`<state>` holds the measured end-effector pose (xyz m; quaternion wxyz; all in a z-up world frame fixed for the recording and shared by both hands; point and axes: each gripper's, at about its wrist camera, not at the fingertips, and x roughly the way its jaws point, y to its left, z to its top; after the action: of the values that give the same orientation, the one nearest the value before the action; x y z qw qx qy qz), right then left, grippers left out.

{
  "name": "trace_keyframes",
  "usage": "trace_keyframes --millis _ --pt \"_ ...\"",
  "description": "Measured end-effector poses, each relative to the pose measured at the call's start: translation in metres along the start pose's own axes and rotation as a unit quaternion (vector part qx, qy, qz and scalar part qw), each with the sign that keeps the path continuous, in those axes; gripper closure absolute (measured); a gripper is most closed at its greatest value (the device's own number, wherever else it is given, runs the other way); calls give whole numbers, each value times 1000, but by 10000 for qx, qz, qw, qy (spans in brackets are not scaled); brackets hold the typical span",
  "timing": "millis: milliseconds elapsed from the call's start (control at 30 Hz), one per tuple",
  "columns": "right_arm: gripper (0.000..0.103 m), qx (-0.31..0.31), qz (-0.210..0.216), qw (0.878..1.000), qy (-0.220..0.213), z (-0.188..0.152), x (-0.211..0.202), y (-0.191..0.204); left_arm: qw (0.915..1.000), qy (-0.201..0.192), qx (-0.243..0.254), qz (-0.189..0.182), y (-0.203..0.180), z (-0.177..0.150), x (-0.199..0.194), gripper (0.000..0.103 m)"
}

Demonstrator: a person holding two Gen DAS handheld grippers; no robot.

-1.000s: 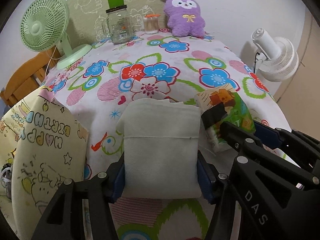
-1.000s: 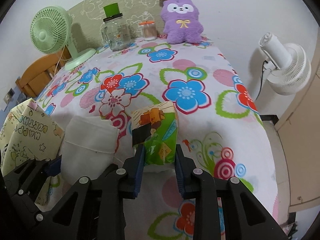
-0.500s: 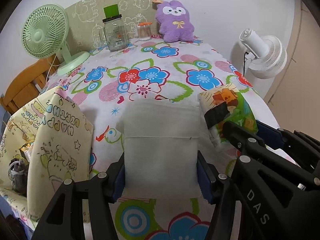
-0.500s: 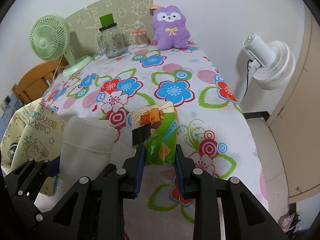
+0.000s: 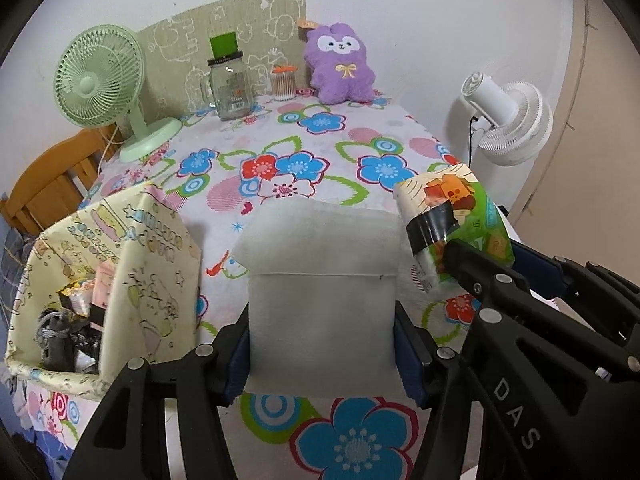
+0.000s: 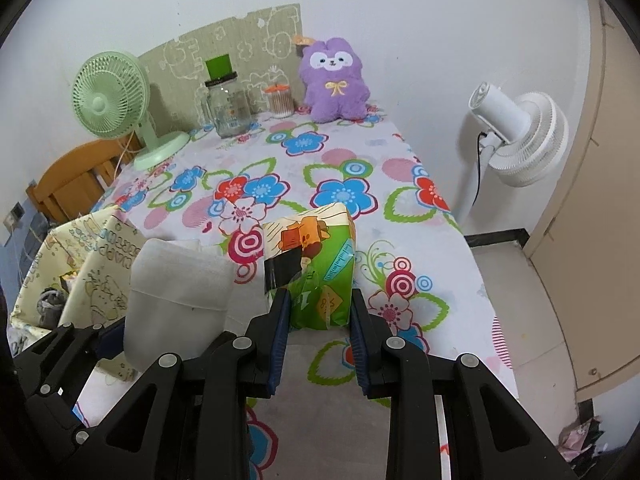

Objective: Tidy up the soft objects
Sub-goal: 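Carry the white pad with the left tool while the right tool carries the green-white box to the storage box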

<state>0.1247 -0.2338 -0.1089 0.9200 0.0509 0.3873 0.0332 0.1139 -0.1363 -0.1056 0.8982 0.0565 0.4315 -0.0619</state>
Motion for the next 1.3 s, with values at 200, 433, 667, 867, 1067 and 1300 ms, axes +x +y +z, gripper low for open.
trace_keyframes --millis 200,433,667,867,1067,1300 --pt "72 4 10 9999 -150 0 -20 6 9999 -127 -24 -45 5 0 -18 40" --pt "72 -62 -92 9993 -355 3 -42 16 9995 -296 -72 -37 12 0 -39 40" --pt "72 -139 -31 9985 -527 9 -60 31 9983 -566 -143 -54 27 2 -61 40" --pt "72 -228 61 9978 -618 14 -70 48 9975 -648 -255 73 42 4 -72 39" --pt "72 -325 143 9971 -666 20 -72 67 9971 -648 -377 93 59 5 -76 39" --pt "72 -447 230 9967 -643 25 -66 89 9966 -613 -507 194 81 6 -76 39"
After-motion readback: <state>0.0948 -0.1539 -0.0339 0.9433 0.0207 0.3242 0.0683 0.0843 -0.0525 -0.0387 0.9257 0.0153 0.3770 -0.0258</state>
